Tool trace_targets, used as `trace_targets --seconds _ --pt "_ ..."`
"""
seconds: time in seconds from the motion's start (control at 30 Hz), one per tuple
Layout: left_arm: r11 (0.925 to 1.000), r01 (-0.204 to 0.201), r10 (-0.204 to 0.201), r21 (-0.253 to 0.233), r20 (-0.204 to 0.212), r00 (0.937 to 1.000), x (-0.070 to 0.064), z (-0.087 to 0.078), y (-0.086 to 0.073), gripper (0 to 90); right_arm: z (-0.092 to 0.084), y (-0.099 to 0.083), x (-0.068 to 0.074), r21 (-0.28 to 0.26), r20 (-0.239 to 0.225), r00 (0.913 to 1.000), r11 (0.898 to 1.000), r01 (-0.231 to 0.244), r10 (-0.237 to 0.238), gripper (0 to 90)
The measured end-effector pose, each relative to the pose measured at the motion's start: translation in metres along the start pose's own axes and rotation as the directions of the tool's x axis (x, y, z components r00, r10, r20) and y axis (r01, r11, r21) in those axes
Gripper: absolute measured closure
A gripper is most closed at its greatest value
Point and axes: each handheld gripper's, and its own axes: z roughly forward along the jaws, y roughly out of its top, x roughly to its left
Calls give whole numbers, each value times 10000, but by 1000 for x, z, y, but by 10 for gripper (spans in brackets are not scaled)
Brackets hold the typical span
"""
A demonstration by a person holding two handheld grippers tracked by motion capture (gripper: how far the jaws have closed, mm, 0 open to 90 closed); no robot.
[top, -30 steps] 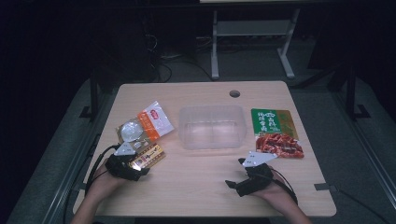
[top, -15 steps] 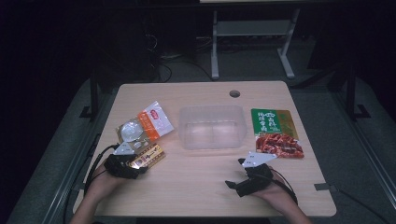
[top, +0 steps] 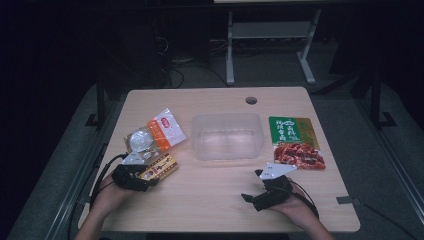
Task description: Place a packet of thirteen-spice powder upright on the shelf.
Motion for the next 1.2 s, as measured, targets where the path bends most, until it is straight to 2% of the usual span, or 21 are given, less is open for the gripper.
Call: trace_targets --seconds 0.17,0.23,0.47,0.53,0.63,0.67,0.73,0.9,1.0,1.03,1.13,1.2 --pt "9998 58 -53 -175 243 9997 -3 -3 2 318 -1 0 -1 13 8 10000 10000 -4 4 61" --pt "9995 -141 149 -284 292 9995 -5 -5 3 318 -2 0 -1 52 22 10000 10000 42 -42 70" --pt "9968 -355 403 -712 674 9969 -13 -8 8 319 -5 2 -4 273 7 10000 9996 -79 79 80" --pt "9953 -409 494 -876 977 9940 -18 -8 10 319 -8 3 -5 293 -129 9998 9994 -160 164 87" --pt "9935 -622 732 -954 1163 9905 -22 -8 13 319 -10 5 -6 262 -300 9995 9996 -56 64 86" --pt "9931 -655 776 -975 1266 9889 -24 -8 14 319 -11 5 -5 250 -392 9990 9995 -217 227 84" --pt "9911 -708 867 -1131 1425 9860 -28 -8 16 319 -12 6 -6 169 -587 9982 9997 -146 156 83" --pt "9847 -1094 1334 -1359 1827 9741 -38 -7 21 319 -12 8 -5 123 -802 9967 9998 161 -150 86" --pt "9793 -1324 1633 -1532 2109 9638 -45 -5 24 319 -11 10 -4 80 -942 9949 9993 379 -369 86" --pt "9793 -1324 1633 -1532 2109 9638 -45 -5 24 319 -10 11 -3 90 -1016 9942 9993 361 -350 86" --pt "9699 -1710 2106 -1733 2449 9464 -54 -1 31 319 -8 14 -4 -14 -1250 9895 9973 729 -725 87" --pt "9646 -1919 2344 -1811 2542 9383 -58 1 34 319 -8 17 -4 -140 -1437 9865 9969 769 -781 87"
